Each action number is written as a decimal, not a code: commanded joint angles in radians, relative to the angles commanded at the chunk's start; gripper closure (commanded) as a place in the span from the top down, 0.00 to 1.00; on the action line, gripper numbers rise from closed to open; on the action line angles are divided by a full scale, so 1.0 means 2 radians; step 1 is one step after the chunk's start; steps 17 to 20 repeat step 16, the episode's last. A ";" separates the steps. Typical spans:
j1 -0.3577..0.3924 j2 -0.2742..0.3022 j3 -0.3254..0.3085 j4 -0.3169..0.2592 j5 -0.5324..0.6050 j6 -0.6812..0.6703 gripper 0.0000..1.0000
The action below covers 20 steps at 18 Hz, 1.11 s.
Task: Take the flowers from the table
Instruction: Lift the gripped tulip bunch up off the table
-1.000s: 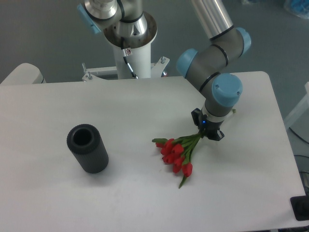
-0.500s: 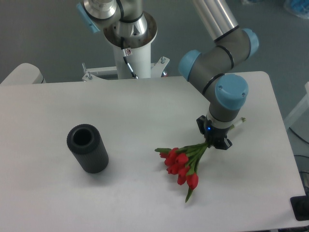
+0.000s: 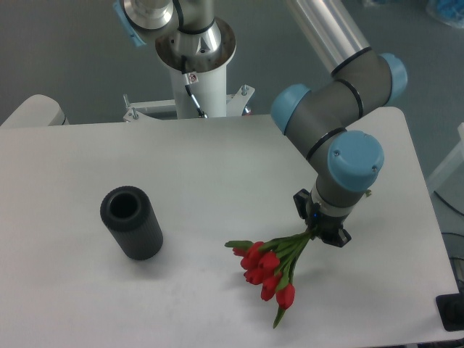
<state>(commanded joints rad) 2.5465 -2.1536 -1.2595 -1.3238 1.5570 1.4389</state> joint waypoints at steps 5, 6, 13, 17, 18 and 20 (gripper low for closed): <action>-0.003 -0.007 0.013 0.000 0.008 -0.001 0.00; -0.003 -0.009 0.013 0.000 0.010 0.000 0.00; -0.008 -0.013 0.013 0.004 0.014 -0.001 0.00; -0.008 -0.014 0.012 0.005 0.014 -0.001 0.00; -0.008 -0.014 0.012 0.005 0.014 -0.001 0.00; -0.008 -0.014 0.012 0.005 0.014 -0.001 0.00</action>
